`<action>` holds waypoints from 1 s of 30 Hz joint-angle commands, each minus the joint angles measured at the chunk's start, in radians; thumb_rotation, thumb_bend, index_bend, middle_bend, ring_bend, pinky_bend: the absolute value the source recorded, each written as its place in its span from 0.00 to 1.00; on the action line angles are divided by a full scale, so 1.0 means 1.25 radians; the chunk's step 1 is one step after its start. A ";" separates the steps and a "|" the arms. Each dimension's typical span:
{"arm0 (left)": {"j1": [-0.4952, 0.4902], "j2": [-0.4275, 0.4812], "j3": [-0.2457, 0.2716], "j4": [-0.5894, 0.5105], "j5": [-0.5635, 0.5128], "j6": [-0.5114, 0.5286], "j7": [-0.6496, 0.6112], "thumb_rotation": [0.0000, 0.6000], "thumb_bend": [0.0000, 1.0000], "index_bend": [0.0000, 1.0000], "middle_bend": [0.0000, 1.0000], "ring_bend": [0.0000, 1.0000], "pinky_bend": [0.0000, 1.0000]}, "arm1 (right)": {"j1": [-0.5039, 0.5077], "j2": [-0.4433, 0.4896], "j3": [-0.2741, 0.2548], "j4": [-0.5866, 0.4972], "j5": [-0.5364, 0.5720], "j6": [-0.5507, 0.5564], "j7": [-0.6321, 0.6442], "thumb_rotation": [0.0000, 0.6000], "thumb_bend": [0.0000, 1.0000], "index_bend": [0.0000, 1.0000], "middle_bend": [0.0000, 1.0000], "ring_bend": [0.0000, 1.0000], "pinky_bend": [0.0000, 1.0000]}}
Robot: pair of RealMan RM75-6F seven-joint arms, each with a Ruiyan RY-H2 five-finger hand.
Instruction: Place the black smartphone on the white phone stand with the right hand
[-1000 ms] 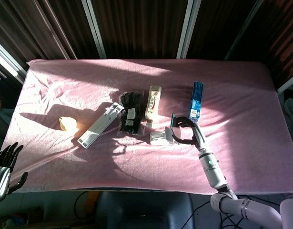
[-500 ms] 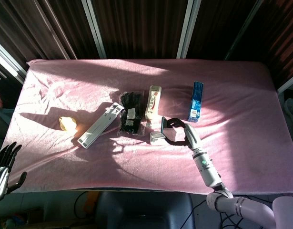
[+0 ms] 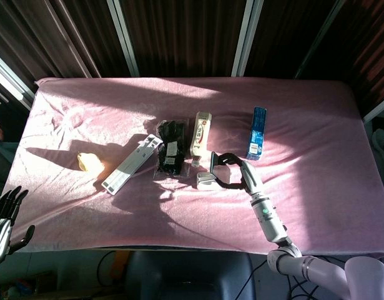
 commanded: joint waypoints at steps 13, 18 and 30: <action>0.000 0.001 0.000 0.001 0.001 0.002 -0.003 1.00 0.36 0.00 0.00 0.00 0.12 | 0.005 -0.022 -0.006 0.043 -0.007 -0.020 0.022 1.00 0.36 0.97 0.77 0.53 0.40; 0.000 0.002 0.000 0.001 0.002 0.002 -0.005 1.00 0.36 0.00 0.00 0.00 0.12 | 0.004 -0.023 -0.011 0.045 -0.011 -0.020 0.014 1.00 0.36 0.94 0.77 0.53 0.40; -0.001 0.002 0.000 0.000 0.002 0.000 -0.004 1.00 0.36 0.00 0.00 0.00 0.12 | 0.008 0.009 -0.035 0.021 -0.020 -0.069 0.002 1.00 0.34 0.16 0.37 0.23 0.21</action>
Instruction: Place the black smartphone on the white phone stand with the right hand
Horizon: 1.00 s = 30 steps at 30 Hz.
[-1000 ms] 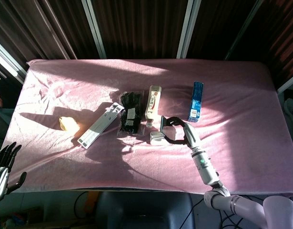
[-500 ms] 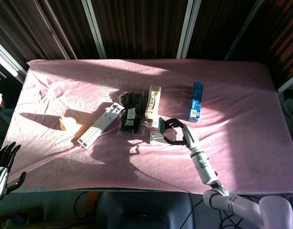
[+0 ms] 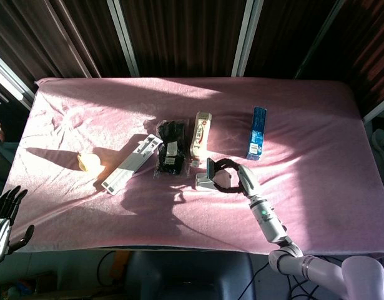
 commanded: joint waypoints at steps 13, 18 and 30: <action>0.001 0.000 0.001 0.000 0.002 0.002 0.000 1.00 0.36 0.00 0.00 0.00 0.12 | -0.023 0.062 -0.011 -0.089 -0.015 0.032 -0.043 1.00 0.26 0.00 0.12 0.02 0.05; 0.005 0.002 0.000 0.001 0.003 0.010 -0.005 1.00 0.36 0.00 0.00 0.00 0.12 | -0.076 0.197 -0.071 -0.219 -0.055 0.080 -0.165 1.00 0.26 0.00 0.04 0.00 0.01; 0.010 0.006 0.001 0.002 0.008 0.022 -0.009 1.00 0.36 0.00 0.00 0.00 0.12 | -0.376 0.409 -0.189 -0.424 0.043 0.441 -0.744 1.00 0.26 0.00 0.00 0.00 0.00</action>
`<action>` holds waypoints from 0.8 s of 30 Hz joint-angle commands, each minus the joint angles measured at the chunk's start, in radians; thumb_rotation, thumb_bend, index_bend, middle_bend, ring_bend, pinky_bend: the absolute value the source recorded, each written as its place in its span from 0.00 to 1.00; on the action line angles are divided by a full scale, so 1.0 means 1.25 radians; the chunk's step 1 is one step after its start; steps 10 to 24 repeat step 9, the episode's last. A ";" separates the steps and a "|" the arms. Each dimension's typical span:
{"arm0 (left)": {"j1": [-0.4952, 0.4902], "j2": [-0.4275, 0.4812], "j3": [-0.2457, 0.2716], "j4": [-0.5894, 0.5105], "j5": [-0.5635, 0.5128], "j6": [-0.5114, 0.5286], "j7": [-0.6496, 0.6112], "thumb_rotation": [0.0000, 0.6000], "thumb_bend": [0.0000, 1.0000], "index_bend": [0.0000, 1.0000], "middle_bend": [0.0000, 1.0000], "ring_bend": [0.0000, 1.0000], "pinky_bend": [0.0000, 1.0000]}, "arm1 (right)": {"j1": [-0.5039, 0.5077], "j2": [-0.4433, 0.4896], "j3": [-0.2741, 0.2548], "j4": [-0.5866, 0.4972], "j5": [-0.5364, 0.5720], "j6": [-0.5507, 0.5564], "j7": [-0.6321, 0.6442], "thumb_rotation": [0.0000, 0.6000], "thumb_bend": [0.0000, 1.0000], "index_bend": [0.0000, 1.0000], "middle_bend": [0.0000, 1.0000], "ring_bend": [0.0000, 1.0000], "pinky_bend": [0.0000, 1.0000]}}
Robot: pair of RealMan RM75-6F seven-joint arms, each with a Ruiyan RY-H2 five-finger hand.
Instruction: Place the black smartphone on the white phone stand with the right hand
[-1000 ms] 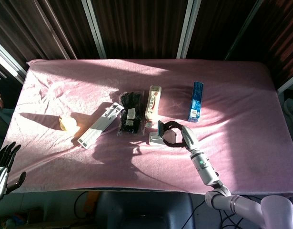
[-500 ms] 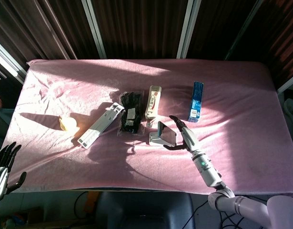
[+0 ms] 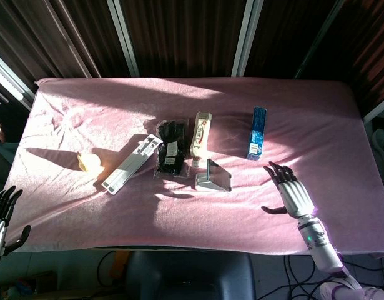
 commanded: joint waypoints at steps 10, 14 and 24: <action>0.000 -0.005 0.004 -0.002 0.008 -0.001 0.018 1.00 0.36 0.00 0.00 0.00 0.12 | -0.177 0.078 -0.037 -0.091 -0.027 0.246 -0.141 1.00 0.26 0.00 0.00 0.00 0.00; 0.000 -0.005 0.004 -0.002 0.008 -0.001 0.018 1.00 0.36 0.00 0.00 0.00 0.12 | -0.177 0.078 -0.037 -0.091 -0.027 0.246 -0.141 1.00 0.26 0.00 0.00 0.00 0.00; 0.000 -0.005 0.004 -0.002 0.008 -0.001 0.018 1.00 0.36 0.00 0.00 0.00 0.12 | -0.177 0.078 -0.037 -0.091 -0.027 0.246 -0.141 1.00 0.26 0.00 0.00 0.00 0.00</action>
